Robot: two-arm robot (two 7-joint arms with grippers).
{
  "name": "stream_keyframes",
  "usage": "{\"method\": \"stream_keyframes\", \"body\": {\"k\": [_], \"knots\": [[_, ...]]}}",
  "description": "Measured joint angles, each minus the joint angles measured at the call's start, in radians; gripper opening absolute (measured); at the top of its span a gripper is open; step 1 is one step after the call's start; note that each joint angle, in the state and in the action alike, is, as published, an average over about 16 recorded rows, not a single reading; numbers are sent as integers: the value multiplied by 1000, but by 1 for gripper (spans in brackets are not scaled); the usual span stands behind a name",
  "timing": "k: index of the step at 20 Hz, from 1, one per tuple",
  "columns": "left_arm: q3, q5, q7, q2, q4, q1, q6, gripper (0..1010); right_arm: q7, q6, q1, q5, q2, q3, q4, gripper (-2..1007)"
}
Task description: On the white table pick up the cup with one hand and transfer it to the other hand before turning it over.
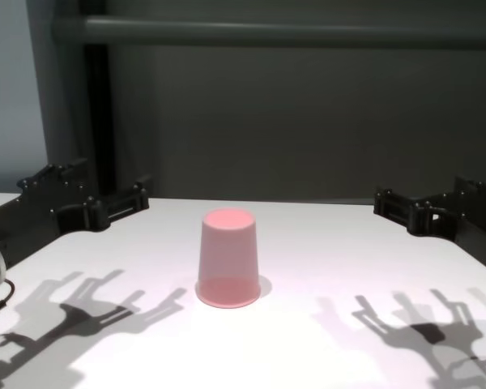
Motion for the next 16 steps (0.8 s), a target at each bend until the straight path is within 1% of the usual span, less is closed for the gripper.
{"method": "stream_keyframes", "body": {"k": [16], "knots": [[0,0,0,0,0,0,0,1001,1,1,1,3,2,-2,0,1000]]}}
